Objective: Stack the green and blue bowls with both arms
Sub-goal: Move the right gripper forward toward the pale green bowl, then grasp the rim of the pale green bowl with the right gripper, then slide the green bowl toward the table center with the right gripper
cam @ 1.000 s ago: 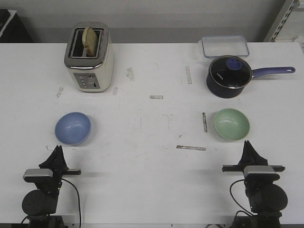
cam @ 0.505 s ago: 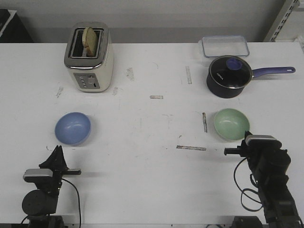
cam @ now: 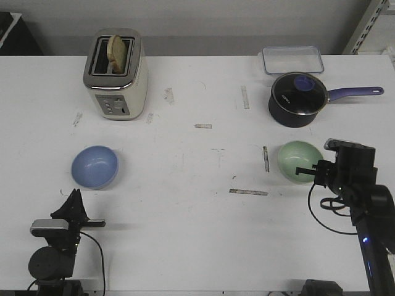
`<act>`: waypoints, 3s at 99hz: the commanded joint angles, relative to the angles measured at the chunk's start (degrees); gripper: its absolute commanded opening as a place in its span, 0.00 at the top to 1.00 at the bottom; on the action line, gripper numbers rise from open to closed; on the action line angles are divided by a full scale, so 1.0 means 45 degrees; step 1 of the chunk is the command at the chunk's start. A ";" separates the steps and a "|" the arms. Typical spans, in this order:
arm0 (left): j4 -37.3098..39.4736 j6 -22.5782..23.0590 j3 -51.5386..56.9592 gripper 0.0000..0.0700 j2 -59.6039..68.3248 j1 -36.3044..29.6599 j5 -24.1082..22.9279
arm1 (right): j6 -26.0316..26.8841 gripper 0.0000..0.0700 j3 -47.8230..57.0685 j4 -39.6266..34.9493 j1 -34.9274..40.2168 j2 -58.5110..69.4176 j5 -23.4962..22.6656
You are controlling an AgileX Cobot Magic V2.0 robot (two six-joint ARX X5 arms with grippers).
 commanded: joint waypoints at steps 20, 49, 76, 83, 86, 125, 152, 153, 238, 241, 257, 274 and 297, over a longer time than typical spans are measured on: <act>0.0160 0.0068 -0.0272 1.00 -0.0019 -0.0010 0.0010 | 0.0253 0.37 0.1132 -0.0228 -0.1787 0.2030 -0.2297; 0.0165 0.0068 -0.0272 1.00 -0.0019 -0.0010 0.0010 | 0.0151 0.17 0.1132 -0.0029 -0.2987 0.3963 -0.3308; 0.0160 0.0073 -0.0272 1.00 -0.0019 -0.0010 0.0010 | 0.0155 0.36 0.1132 0.1010 -0.2871 0.5887 -0.3905; 0.0160 0.0073 -0.0272 1.00 -0.0019 -0.0010 0.0010 | 0.0151 0.50 0.1127 0.1263 -0.2871 0.6164 -0.3900; 0.0160 0.0073 -0.0272 1.00 -0.0019 -0.0010 0.0010 | 0.0151 0.55 0.1127 0.1326 -0.2871 0.6246 -0.3905; 0.0160 0.0073 -0.0272 1.00 -0.0019 -0.0010 0.0010 | 0.0151 1.00 0.1477 0.1486 -0.2851 0.6178 -0.3895; 0.0165 0.0073 -0.0272 1.00 -0.0019 -0.0010 0.0010 | 0.0413 1.00 0.3143 0.0442 -0.1107 0.6003 -0.3905; 0.0165 0.0073 -0.0272 1.00 -0.0019 -0.0010 0.0010 | 0.0457 1.00 0.3181 0.0442 -0.0981 0.6003 -0.3900; 0.0160 0.0068 -0.0272 1.00 -0.0019 -0.0010 0.0010 | 0.3900 1.00 0.3317 0.1953 0.7941 0.7587 -0.1894; 0.0160 0.0068 -0.0272 1.00 -0.0019 -0.0010 0.0010 | 0.3949 1.00 0.3317 0.1938 0.7946 0.7689 -0.1894; 0.0160 0.0068 -0.0272 1.00 -0.0019 -0.0010 0.0010 | 0.4080 1.00 0.3293 0.1957 0.7951 0.7966 -0.1894; 0.0165 0.0073 -0.0272 1.00 -0.0019 -0.0010 0.0010 | 0.4070 0.95 0.3293 0.1967 0.7951 0.7966 -0.1894; 0.0165 0.0068 -0.0272 1.00 -0.0019 -0.0010 0.0010 | 0.4056 0.66 0.3293 0.1977 0.7956 0.7946 -0.1894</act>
